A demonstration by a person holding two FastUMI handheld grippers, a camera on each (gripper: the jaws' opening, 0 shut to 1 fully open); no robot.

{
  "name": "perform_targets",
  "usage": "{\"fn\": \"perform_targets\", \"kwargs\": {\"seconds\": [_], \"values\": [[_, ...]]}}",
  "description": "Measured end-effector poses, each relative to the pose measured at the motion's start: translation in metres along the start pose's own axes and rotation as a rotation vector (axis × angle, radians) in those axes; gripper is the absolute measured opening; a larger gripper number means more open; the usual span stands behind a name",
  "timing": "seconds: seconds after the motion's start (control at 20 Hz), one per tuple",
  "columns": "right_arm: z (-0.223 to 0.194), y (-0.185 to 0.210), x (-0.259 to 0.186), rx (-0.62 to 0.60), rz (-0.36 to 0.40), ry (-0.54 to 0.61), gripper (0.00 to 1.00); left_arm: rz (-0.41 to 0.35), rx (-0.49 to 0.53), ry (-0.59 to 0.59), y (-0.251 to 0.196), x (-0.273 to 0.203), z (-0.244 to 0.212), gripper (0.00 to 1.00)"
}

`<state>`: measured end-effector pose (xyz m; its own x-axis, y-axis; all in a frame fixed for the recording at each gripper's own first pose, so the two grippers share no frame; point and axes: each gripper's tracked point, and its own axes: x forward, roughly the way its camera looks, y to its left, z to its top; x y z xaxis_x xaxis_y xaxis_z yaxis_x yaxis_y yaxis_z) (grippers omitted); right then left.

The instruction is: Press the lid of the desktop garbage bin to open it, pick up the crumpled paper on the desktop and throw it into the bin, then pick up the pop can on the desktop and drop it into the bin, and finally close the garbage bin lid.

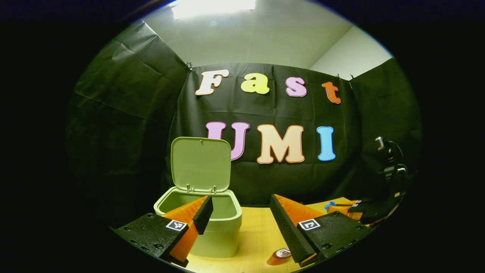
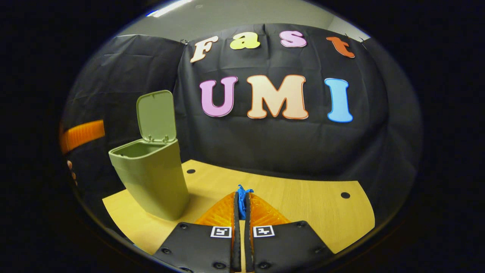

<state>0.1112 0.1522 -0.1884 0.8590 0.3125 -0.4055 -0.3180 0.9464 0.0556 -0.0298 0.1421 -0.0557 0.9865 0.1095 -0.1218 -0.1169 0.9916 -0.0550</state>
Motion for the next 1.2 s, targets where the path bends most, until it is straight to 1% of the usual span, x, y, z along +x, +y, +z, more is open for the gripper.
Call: {"fn": "perform_targets", "kwargs": {"seconds": [0.25, 0.45, 0.6, 0.65, 0.7, 1.0, 1.1, 1.2], "values": [[0.051, 0.040, 0.010, 0.014, 0.035, -0.090, 0.06, 0.011, 0.003, 0.016, 0.032, 0.003, -0.008, 0.92], [0.080, 0.085, 0.020, 0.043, 0.110, -0.143, 0.06, 0.029, 0.003, 0.031, 0.057, 0.000, -0.014, 0.91], [0.090, 0.128, 0.028, 0.047, 0.178, -0.158, 0.06, 0.053, 0.010, 0.049, 0.078, -0.004, -0.020, 0.92], [0.090, 0.141, 0.032, 0.044, 0.201, -0.157, 0.06, 0.062, 0.013, 0.057, 0.085, -0.007, -0.023, 0.91], [0.089, 0.154, 0.035, 0.041, 0.219, -0.157, 0.06, 0.071, 0.017, 0.062, 0.092, -0.009, -0.024, 0.92], [0.083, 0.218, 0.059, 0.053, 0.309, -0.135, 0.07, 0.130, 0.048, 0.105, 0.137, -0.026, -0.037, 0.92], [0.081, 0.239, 0.067, 0.057, 0.342, -0.130, 0.06, 0.155, 0.048, 0.123, 0.151, -0.033, -0.043, 0.91], [0.079, 0.256, 0.078, 0.067, 0.360, -0.122, 0.06, 0.179, 0.046, 0.132, 0.164, -0.040, -0.045, 0.92]]}}
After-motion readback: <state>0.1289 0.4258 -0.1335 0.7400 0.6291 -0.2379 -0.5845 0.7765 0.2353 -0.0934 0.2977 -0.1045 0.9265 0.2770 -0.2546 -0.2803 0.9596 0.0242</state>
